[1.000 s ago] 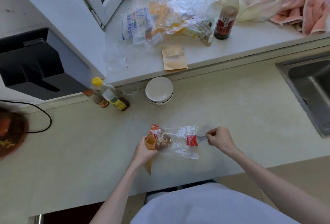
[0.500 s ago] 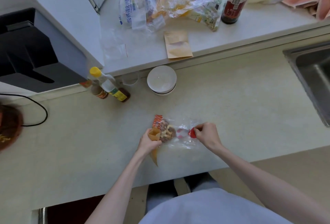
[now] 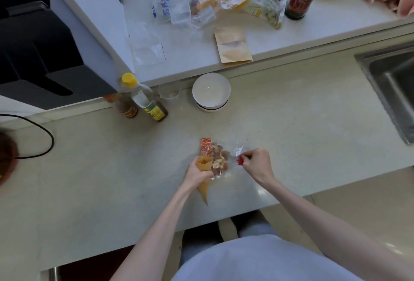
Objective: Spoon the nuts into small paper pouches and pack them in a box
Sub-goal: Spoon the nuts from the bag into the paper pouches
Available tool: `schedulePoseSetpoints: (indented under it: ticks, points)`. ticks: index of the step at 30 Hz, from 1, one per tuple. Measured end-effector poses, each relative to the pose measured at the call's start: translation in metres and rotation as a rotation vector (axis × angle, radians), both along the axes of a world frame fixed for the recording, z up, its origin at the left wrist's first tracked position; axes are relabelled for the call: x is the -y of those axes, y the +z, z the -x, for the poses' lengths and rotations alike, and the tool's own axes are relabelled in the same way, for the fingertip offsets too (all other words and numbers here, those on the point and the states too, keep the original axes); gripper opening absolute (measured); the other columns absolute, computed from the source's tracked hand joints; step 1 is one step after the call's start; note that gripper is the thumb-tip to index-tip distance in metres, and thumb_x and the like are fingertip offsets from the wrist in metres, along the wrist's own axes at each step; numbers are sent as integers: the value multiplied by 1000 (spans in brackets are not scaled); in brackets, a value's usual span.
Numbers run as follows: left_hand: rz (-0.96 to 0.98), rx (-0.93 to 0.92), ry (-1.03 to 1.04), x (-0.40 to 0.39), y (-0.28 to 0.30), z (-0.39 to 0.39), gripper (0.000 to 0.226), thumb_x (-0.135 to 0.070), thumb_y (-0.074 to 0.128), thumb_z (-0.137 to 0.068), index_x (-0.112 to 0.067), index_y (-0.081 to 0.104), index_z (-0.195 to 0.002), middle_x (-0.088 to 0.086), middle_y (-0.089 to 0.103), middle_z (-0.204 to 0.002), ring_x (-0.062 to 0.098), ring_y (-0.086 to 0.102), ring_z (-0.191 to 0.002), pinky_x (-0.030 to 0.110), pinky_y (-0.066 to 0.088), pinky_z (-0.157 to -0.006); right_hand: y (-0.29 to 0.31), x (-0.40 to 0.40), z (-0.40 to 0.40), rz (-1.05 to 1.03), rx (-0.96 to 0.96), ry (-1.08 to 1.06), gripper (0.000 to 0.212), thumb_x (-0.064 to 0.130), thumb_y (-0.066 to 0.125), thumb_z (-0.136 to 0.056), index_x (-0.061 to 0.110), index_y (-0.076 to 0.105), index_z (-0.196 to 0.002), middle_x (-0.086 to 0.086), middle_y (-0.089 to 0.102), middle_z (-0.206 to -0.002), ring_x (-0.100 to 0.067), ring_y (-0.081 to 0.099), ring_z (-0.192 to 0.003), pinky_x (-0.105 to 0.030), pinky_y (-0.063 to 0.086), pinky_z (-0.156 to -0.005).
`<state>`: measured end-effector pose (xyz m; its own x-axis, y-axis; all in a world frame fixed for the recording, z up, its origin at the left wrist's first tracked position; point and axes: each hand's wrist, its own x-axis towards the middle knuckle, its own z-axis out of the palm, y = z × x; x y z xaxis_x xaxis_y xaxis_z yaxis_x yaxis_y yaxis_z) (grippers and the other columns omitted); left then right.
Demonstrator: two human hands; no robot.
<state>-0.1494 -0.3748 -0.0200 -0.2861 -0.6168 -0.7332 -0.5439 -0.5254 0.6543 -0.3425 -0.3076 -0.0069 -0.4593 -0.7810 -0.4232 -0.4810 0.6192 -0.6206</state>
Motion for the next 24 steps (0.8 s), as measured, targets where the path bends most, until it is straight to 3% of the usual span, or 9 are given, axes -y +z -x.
schedulePoseSetpoints:
  ticks: [4, 8, 11, 14, 16, 18, 21, 24]
  points:
    - [-34, -28, -56, 3, -5, -9, 54, 3, 76, -68, -15, 58, -116, 7, 66, -111, 17, 61, -97, 28, 51, -83, -6, 2, -7, 3, 68, -85, 18, -3, 60, -81, 3, 78, -78, -7, 75, -70, -19, 72, -70, -44, 58, -75]
    - [-55, -26, -83, 4, -6, -11, 56, 2, 74, -71, -10, 56, -122, 9, 65, -115, 24, 61, -107, 39, 50, -97, -12, 1, -3, -54, 206, -208, 22, -7, 60, -80, 3, 77, -71, -4, 73, -69, -16, 72, -71, -42, 60, -77]
    - [-44, -6, -67, 5, -7, -11, 52, 2, 73, -72, -7, 57, -121, 10, 66, -110, 25, 62, -103, 39, 53, -93, -16, -2, -2, -74, 269, -295, 26, -9, 59, -80, 5, 74, -64, -12, 73, -71, -20, 72, -73, -40, 60, -78]
    - [-35, 34, -23, 7, -8, -15, 49, 3, 71, -72, -2, 58, -119, 9, 64, -97, 22, 60, -88, 34, 53, -79, -20, -6, -2, -80, 282, -347, 11, -11, 58, -75, -15, 67, -72, -30, 68, -81, -14, 62, -67, -30, 56, -70]
    - [-49, 45, 11, 9, -8, -17, 49, 4, 70, -72, 1, 58, -119, 13, 65, -100, 24, 61, -89, 35, 53, -80, -23, -10, 1, -89, 279, -372, 13, -12, 55, -74, -19, 63, -81, -31, 65, -78, -14, 54, -63, -29, 50, -63]
    - [-62, 65, 41, 10, -9, -18, 46, 4, 70, -73, 0, 59, -117, 16, 67, -105, 26, 63, -92, 38, 54, -84, -25, -13, 5, -96, 290, -397, 14, -11, 56, -77, -16, 68, -85, -24, 65, -71, -11, 53, -60, -24, 49, -60]
    - [-73, 84, 76, 9, -10, -18, 43, 3, 70, -73, 2, 60, -115, 10, 65, -93, 20, 61, -79, 28, 50, -66, -26, -15, 12, -74, 342, -429, 18, -4, 62, -85, 4, 77, -90, -3, 75, -80, -4, 60, -55, -16, 54, -61]
    - [-80, 99, 85, 8, -11, -17, 41, 0, 72, -71, -4, 62, -111, 10, 67, -97, 19, 63, -81, 25, 48, -62, -26, -17, 20, -48, 339, -436, 17, -2, 63, -85, 6, 77, -90, 0, 73, -73, -2, 63, -55, -11, 51, -55]
